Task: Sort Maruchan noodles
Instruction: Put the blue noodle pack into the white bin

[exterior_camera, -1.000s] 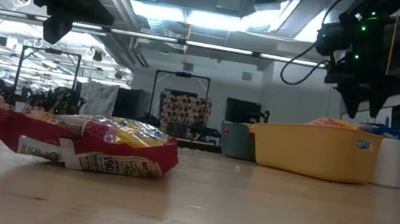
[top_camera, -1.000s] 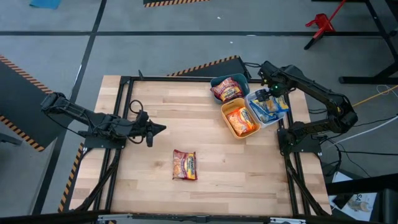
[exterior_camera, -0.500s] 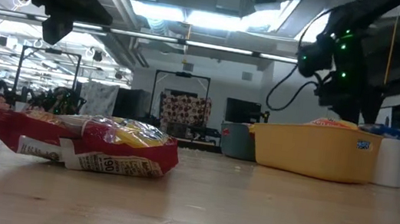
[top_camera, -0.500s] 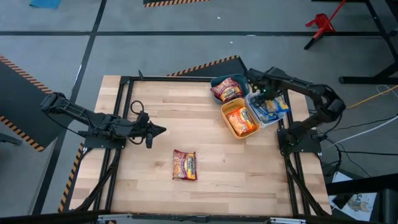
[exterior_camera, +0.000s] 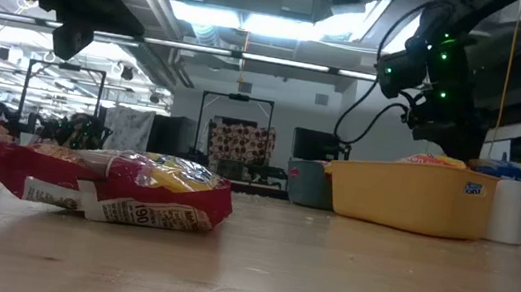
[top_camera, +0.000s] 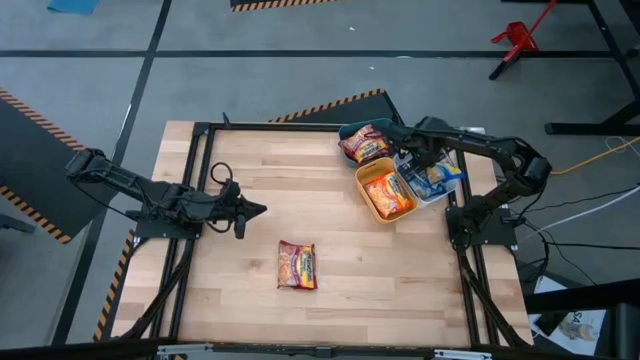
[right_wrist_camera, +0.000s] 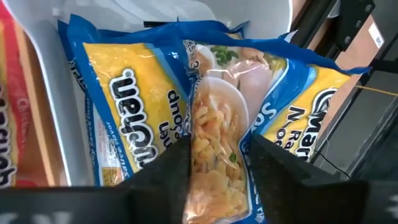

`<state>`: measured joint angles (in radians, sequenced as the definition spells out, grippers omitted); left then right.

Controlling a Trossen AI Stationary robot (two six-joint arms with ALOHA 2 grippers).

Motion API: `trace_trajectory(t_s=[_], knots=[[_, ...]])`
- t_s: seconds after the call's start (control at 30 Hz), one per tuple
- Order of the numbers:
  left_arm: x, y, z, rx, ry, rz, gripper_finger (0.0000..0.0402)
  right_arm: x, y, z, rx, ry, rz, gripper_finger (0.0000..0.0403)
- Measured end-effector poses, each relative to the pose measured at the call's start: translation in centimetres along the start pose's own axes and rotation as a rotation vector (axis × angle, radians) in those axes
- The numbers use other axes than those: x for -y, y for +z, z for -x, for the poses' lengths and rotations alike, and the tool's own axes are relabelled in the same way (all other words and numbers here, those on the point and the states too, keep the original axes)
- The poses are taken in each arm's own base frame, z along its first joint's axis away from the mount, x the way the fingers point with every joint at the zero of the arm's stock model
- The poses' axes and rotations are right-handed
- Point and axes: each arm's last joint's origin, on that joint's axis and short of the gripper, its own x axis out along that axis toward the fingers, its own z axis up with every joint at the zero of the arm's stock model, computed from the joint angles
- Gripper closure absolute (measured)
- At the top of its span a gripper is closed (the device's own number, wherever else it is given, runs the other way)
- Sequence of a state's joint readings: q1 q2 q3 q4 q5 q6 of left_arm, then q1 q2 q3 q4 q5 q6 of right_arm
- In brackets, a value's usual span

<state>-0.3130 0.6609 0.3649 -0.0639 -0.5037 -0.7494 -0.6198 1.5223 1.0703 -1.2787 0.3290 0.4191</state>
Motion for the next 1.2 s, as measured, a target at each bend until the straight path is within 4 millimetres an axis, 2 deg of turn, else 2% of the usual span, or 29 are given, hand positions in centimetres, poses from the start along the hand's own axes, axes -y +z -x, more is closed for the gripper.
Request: trace_trajectory(t_s=[0.3, 0.53, 0.67, 0.9, 1.03, 1.2], knots=[[0.0, 0.0, 0.0, 0.0, 0.0, 0.0, 0.0401, -0.8, -0.4, 0.8, 0.004, 0.014, 0.049, 0.0344], [0.0, 0.0, 0.0, -0.003, 0.004, -0.002, 0.0401, -1.1, 0.3, 3.9, 0.094, 0.059, 0.056, 0.0384], [0.0, 0.0, 0.0, -0.002, 0.004, -0.002, 0.0401, -1.1, 0.4, 4.4, 0.106, 0.073, 0.05, 0.04], [0.0, 0.0, 0.0, -0.002, 0.004, -0.001, 0.0401, -1.5, 0.1, 3.7, 0.059, 0.14, 0.067, 0.0395], [0.0, 0.0, 0.0, -0.002, 0.004, 0.0, 0.0401, -1.6, 0.2, 3.7, 0.061, 0.167, 0.092, 0.0376], [0.0, 0.0, 0.0, -0.003, 0.004, -0.003, 0.0401, -1.4, -0.2, 5.2, 0.118, 0.194, 0.063, 0.0346]])
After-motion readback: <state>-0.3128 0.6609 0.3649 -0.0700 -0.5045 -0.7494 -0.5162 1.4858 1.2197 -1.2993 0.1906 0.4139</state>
